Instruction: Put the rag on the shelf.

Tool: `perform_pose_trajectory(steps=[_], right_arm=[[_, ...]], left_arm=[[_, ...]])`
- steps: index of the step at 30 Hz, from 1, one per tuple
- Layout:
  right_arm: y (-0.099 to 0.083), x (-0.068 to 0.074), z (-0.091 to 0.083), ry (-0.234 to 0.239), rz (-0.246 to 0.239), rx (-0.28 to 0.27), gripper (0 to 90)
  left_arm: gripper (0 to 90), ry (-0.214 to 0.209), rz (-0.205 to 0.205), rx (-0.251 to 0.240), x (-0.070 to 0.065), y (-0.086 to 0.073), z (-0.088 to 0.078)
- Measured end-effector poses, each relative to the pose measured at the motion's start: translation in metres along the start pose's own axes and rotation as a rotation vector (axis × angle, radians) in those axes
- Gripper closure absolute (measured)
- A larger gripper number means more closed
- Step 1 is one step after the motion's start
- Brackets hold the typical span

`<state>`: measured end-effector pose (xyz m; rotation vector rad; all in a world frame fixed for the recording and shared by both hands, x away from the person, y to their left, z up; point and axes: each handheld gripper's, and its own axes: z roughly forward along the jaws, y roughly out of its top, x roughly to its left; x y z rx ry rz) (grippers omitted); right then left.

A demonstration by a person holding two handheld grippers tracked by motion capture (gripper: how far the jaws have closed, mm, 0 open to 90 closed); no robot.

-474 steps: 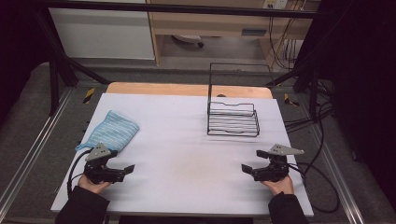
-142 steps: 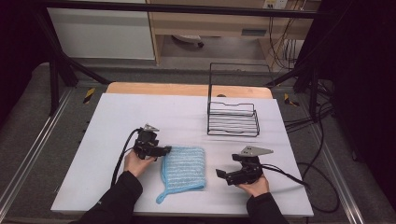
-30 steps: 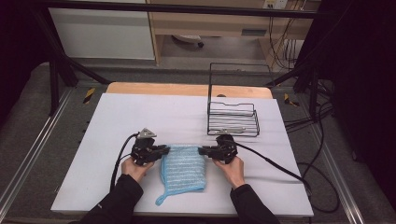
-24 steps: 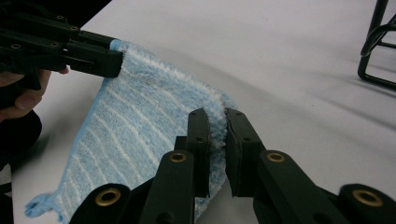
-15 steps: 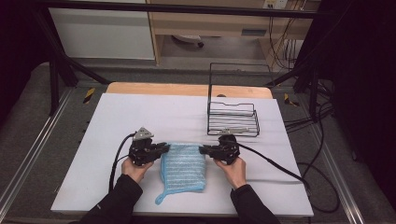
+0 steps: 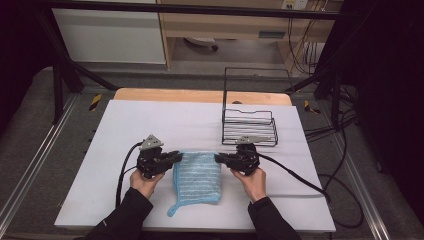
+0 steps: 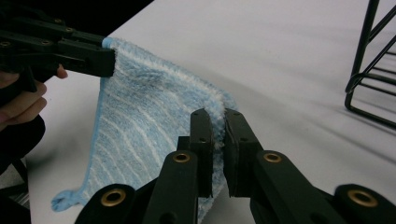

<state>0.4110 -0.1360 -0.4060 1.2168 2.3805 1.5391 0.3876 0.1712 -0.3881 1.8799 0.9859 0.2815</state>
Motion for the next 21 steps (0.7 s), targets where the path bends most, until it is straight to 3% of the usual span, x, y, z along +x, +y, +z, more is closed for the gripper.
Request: perform_pose_trajectory(steps=[21], right_arm=[[0.022, 0.021, -0.035, -0.037, -0.127, -0.116, 83.7]], left_arm=[[78.2, -0.032, 0.014, -0.082, -0.015, 0.014, -0.018]])
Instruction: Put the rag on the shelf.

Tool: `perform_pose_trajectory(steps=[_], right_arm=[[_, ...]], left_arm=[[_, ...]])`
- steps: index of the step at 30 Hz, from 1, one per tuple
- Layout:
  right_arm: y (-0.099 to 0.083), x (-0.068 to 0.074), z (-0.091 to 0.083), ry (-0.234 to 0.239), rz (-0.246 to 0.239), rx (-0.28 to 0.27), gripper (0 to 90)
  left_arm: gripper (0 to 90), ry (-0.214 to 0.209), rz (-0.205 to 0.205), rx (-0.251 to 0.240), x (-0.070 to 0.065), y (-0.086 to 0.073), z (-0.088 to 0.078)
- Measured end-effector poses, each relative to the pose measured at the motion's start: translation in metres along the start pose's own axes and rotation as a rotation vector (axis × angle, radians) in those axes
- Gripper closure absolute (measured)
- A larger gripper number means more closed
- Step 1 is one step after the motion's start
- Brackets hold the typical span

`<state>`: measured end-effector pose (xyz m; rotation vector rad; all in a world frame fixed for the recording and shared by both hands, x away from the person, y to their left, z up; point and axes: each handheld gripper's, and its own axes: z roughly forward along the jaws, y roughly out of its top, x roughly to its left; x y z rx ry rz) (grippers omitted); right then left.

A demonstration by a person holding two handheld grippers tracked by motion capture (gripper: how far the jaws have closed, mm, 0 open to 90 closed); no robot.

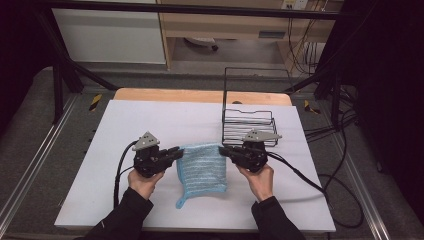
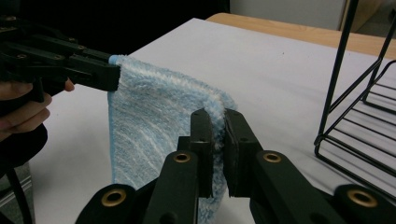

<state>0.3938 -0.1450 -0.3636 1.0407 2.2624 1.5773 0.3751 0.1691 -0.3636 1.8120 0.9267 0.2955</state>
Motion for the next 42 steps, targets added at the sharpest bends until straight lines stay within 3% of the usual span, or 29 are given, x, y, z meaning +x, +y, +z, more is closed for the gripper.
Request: perform_pose_trajectory(steps=[4, 9, 23, 37, 42], right_arm=[[0.003, 0.003, -0.005, -0.004, -0.003, -0.017, 83.8], [0.009, 0.003, -0.014, -0.013, -0.016, -0.041, 83.8], [0.028, 0.008, -0.050, -0.091, -0.060, -0.147, 83.8], [0.046, 0.009, -0.081, -0.166, -0.098, -0.239, 83.8], [0.053, 0.007, -0.092, -0.190, -0.104, -0.274, 83.8]], left_arm=[[78.2, -0.004, 0.018, -0.014, -0.004, 0.007, -0.003], [78.2, -0.025, 0.010, -0.039, -0.007, 0.015, -0.004], [78.2, -0.055, 0.020, -0.130, -0.023, 0.043, 0.002], [78.3, -0.067, 0.069, -0.217, -0.045, 0.077, 0.012], [78.4, -0.085, 0.062, -0.248, -0.051, 0.087, 0.017]])
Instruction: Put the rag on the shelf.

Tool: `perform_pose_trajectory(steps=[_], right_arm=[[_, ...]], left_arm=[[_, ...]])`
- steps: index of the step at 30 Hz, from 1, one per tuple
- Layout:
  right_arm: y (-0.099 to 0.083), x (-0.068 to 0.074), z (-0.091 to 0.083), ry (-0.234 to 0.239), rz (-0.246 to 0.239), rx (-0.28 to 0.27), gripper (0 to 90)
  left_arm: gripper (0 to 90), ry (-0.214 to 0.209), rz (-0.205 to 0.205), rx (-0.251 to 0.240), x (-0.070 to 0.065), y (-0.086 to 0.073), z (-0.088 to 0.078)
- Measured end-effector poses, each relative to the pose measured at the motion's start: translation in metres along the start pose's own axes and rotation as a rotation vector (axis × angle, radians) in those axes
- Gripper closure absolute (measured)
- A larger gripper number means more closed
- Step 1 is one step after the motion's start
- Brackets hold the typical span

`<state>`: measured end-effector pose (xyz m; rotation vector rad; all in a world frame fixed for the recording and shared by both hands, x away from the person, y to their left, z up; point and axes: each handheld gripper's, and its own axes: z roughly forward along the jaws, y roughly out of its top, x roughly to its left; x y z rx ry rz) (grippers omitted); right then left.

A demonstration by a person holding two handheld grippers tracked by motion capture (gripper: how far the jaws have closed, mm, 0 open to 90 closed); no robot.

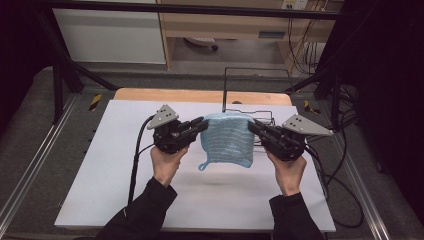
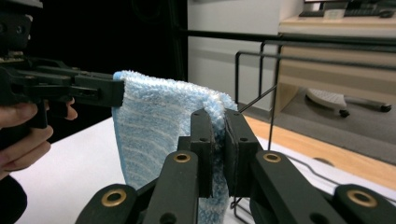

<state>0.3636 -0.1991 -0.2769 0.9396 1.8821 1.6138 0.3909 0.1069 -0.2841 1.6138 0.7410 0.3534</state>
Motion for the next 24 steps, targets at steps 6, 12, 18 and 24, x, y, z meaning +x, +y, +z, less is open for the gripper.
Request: perform_pose_trajectory(steps=[6, 12, 18, 24], right_arm=[[0.012, -0.006, -0.009, -0.032, -0.014, -0.036, 83.8], [0.027, -0.011, -0.017, -0.063, -0.028, -0.073, 83.8], [0.040, -0.015, -0.021, -0.088, -0.041, -0.101, 83.8], [0.051, -0.018, -0.023, -0.111, -0.052, -0.126, 83.8]], left_arm=[[78.4, -0.019, -0.001, -0.025, -0.005, 0.013, 0.010], [78.4, -0.035, 0.001, -0.057, -0.010, 0.028, 0.018], [78.4, -0.045, 0.003, -0.077, -0.014, 0.039, 0.025], [78.5, -0.045, 0.005, -0.097, -0.013, 0.053, 0.033]])
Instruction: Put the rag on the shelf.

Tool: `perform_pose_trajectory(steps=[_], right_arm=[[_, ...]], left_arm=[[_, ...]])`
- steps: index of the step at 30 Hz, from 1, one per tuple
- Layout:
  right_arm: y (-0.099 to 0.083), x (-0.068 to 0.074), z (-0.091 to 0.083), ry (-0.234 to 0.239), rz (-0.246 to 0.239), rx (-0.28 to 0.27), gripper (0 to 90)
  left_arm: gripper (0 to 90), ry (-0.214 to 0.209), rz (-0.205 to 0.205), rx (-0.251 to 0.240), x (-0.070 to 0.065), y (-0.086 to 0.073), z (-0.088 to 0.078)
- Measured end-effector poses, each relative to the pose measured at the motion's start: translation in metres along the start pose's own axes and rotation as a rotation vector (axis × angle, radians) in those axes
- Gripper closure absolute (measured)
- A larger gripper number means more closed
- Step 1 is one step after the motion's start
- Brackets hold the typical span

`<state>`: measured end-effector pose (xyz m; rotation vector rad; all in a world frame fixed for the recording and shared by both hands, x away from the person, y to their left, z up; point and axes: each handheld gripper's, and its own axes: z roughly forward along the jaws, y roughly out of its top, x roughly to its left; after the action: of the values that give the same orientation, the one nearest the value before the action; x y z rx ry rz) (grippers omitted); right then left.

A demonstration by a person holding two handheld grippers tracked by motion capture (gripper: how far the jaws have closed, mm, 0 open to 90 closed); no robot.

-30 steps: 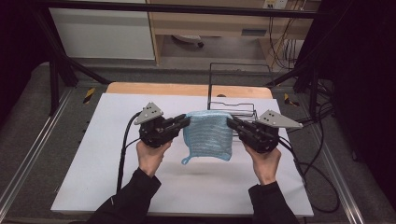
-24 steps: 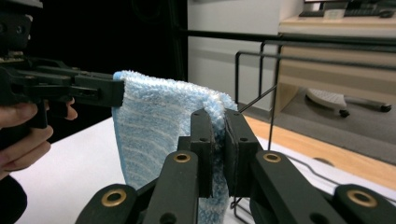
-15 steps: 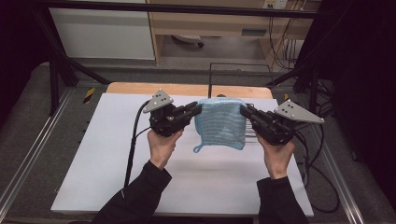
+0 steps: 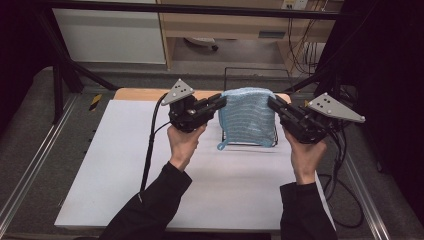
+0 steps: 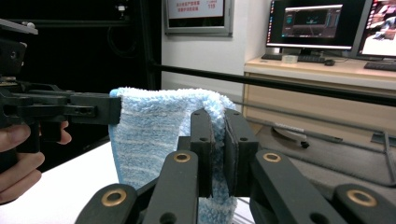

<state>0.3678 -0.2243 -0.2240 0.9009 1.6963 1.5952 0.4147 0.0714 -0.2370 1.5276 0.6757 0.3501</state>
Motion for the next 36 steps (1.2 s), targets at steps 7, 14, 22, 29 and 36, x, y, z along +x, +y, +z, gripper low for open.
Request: perform_pose_trajectory(steps=[7, 14, 22, 29, 36], right_arm=[[0.018, -0.005, 0.003, -0.025, -0.026, -0.026, 83.8], [0.032, -0.011, 0.006, -0.041, -0.036, -0.047, 83.8], [0.048, -0.020, 0.010, -0.061, -0.038, -0.078, 83.8], [0.064, -0.030, 0.014, -0.083, -0.046, -0.109, 83.8], [0.077, -0.040, 0.021, -0.098, -0.055, -0.129, 83.8]], left_arm=[[78.6, -0.010, -0.018, -0.032, 0.004, 0.014, 0.008], [78.7, -0.007, -0.009, -0.060, 0.003, 0.032, 0.014], [78.8, -0.001, 0.008, -0.086, 0.001, 0.057, 0.025], [78.9, 0.000, 0.021, -0.108, -0.003, 0.078, 0.034], [78.9, 0.013, 0.030, -0.114, -0.001, 0.094, 0.044]])
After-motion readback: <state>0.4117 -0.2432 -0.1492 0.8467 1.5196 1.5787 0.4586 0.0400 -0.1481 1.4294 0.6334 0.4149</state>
